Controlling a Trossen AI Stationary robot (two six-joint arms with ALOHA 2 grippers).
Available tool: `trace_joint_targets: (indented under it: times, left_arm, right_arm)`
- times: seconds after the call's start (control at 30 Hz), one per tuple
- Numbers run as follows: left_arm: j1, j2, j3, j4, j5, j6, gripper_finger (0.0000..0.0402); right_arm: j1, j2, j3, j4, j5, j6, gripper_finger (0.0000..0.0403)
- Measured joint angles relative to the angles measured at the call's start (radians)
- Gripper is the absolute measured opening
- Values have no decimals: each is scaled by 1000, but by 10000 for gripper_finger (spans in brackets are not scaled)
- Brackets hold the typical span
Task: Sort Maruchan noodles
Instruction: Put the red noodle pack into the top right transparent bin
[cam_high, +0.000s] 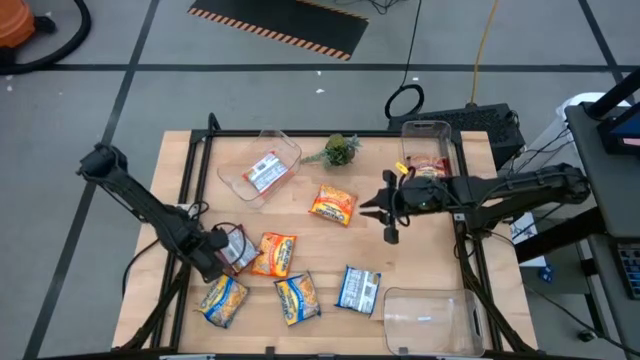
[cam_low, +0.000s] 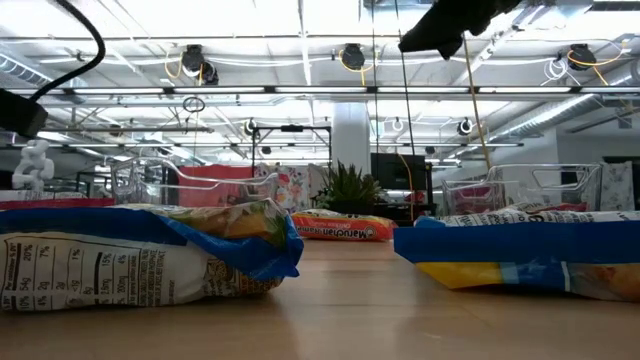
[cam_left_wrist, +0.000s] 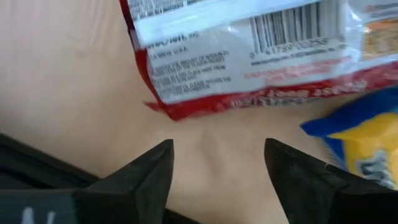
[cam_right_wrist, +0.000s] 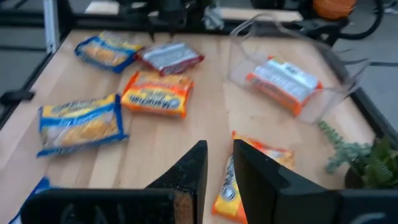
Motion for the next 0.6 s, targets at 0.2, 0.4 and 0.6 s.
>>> trace_joint_targets:
  times: [0.2,0.4,0.6]
  left_arm:
    - [-5,119,-3,2,-53,46,263]
    - [-6,202,5,-3,-55,78,263]
    - [-4,194,2,-4,-70,123,263]
  right_arm:
    - [36,0,0,-79,1,12,73]
    - [43,0,0,-97,2,17,73]
    - [43,0,-16,-117,4,16,73]
